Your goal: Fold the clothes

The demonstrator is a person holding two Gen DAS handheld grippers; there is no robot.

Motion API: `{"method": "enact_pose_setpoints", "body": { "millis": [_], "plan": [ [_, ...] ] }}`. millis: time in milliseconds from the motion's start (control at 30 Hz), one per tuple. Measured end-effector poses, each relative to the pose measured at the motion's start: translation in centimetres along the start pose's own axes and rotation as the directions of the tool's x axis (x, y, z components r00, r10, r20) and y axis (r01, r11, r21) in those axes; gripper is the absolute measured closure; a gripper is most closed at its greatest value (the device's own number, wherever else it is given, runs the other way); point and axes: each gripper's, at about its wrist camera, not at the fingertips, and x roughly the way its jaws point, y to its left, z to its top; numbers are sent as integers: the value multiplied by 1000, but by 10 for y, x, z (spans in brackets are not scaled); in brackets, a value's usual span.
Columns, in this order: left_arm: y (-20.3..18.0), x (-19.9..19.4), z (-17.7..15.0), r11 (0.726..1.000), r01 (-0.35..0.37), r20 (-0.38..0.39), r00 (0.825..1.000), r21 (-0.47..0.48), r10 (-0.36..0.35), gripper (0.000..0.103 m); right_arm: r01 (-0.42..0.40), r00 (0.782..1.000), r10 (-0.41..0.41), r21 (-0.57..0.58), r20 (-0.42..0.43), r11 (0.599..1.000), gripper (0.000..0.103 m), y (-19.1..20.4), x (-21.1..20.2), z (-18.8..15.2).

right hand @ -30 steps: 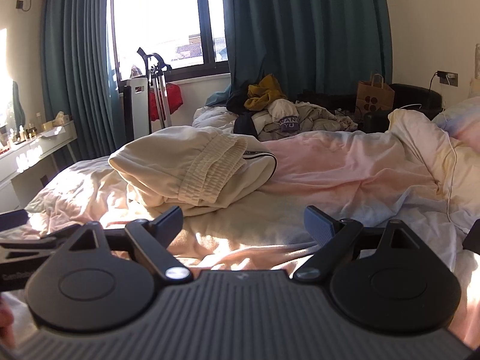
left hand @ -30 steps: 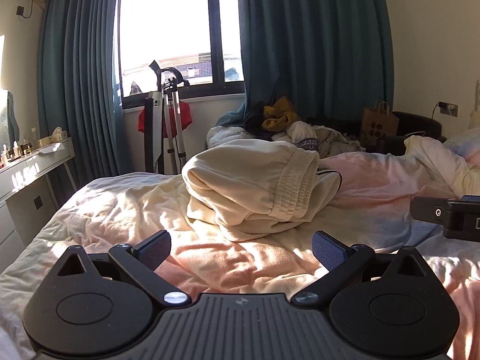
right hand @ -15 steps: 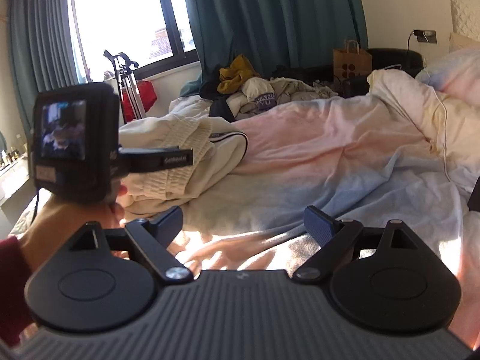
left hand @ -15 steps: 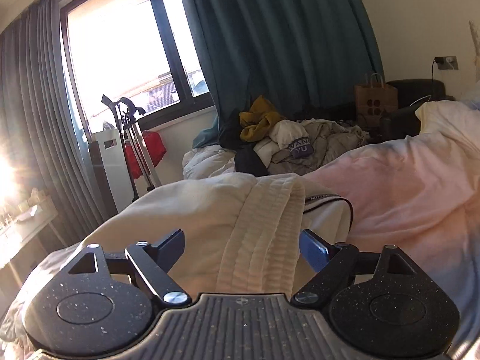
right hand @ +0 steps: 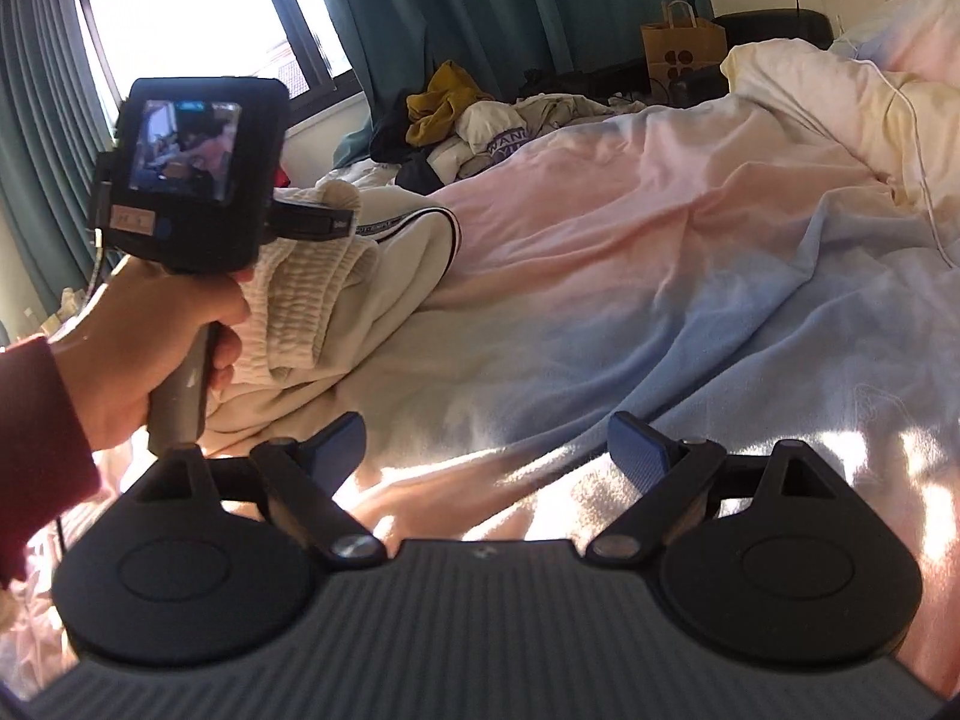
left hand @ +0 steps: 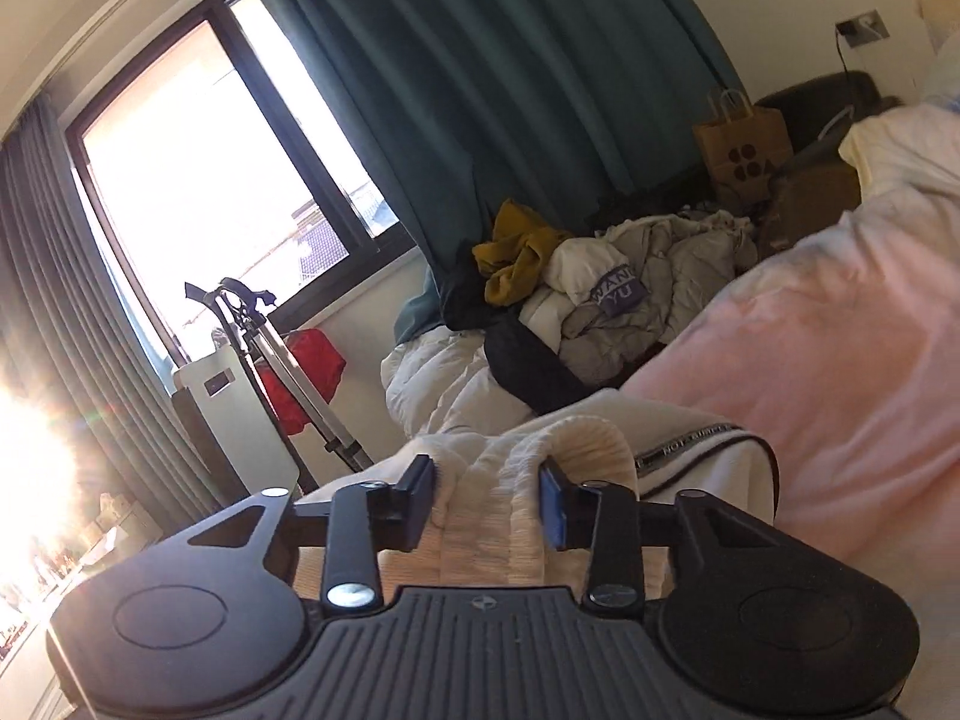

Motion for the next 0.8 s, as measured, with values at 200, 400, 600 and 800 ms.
{"method": "enact_pose_setpoints", "body": {
  "millis": [200, 400, 600, 800],
  "plan": [
    [74, -61, 13, 984, -21, 46, 998, -177, 30, 97, -16, 997, 19, -43, 81, 999, 14, 9, -6, 2],
    [175, -162, -6, 947, -51, 93, 992, -317, 84, 97, -100, 984, 118, -138, 131, 985, 14, 29, -28, -3],
    [266, -240, -67, 862, -58, 79, 991, -503, 112, 98, -236, 962, 260, -223, 85, 946, 14, 58, -57, -13],
    [335, -245, -147, 721, -56, -18, 998, -691, 60, 98, -393, 920, 389, -125, -50, 911, 14, 84, -87, -21]
  ]
}}
